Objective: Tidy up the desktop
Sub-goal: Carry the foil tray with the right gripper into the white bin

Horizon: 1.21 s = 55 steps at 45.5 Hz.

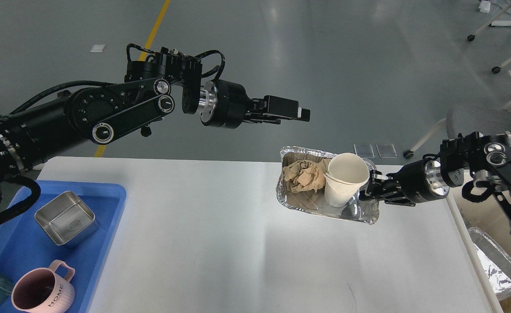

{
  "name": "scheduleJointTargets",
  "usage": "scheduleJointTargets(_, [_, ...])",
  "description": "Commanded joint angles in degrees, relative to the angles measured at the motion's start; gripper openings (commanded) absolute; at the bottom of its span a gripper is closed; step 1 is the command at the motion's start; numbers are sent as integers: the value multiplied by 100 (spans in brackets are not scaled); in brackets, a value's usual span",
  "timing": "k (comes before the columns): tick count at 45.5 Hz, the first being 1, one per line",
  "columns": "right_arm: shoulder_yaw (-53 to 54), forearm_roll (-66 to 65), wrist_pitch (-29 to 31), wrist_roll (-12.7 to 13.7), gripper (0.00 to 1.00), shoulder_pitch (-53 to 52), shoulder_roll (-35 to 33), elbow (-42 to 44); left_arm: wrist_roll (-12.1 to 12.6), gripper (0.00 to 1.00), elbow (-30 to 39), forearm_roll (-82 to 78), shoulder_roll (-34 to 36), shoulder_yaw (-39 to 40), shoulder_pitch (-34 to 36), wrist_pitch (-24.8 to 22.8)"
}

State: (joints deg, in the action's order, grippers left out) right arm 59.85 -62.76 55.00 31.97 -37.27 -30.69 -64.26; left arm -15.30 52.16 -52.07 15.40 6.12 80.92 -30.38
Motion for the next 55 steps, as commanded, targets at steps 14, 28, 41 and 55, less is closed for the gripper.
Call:
scheduleJointTargets(14, [958, 1, 0, -33, 0, 44, -174, 1600, 1, 92, -338, 988, 156, 767, -902, 2131])
scheduleJointTargets(28, [1363, 185, -648, -33, 0, 360, -657, 2181, -8, 93, -338, 988, 139, 1690, -1746, 3019])
scheduleJointTargets(41, [1398, 862, -1254, -33, 0, 773, -1106, 2804, -34, 93, -347, 997, 42, 3157, -2616, 3574])
scheduleJointTargets(55, [1425, 1222, -1949, -42, 0, 1257, -1264, 3332, -43, 93, -347, 1637, 33, 4239, -3249, 3574])
